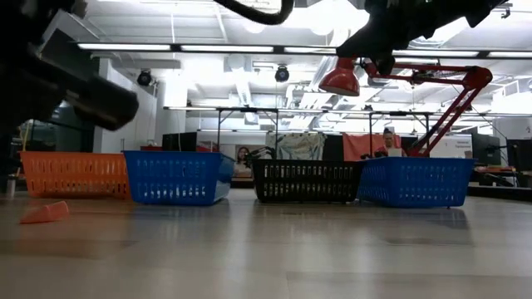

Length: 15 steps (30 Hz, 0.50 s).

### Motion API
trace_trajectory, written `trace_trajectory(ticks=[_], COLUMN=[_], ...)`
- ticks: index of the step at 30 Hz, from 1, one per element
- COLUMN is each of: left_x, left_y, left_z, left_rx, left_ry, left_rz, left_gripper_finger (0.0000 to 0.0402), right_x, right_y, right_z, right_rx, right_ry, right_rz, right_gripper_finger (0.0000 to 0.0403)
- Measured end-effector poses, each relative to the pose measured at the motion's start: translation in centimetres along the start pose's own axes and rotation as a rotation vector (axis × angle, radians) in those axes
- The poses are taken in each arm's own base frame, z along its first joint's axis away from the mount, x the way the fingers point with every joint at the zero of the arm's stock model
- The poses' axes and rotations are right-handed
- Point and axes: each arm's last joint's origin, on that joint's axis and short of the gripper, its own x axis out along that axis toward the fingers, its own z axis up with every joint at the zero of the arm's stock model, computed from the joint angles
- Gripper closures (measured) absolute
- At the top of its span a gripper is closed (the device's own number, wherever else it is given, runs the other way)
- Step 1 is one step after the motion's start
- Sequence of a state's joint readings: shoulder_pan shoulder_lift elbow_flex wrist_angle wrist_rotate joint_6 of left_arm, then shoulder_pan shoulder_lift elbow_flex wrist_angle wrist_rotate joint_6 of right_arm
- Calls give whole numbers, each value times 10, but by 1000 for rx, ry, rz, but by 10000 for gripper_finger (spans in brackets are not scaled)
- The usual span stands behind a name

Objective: Sort crayons
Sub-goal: Put the pink crayon into the right blue bin

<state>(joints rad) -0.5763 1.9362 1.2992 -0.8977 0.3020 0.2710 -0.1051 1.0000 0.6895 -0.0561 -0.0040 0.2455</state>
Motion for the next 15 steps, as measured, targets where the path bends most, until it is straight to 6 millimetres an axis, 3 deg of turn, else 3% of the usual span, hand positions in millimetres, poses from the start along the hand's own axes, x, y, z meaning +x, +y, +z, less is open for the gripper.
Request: trace_trajectory(ticks=[8,15], left_x=[18,21], left_y=[2,4], left_z=[-11,-13], left_rx=[-9,1], left_ry=[10,-8], left_rz=[-2,51], left_gripper_finger=[273,273], right_x=[0,0], right_y=[0,0], right_z=[0,0], right_rx=[12,7], right_ry=[0,0], right_rz=[0,0], right_gripper_finger=[403,403])
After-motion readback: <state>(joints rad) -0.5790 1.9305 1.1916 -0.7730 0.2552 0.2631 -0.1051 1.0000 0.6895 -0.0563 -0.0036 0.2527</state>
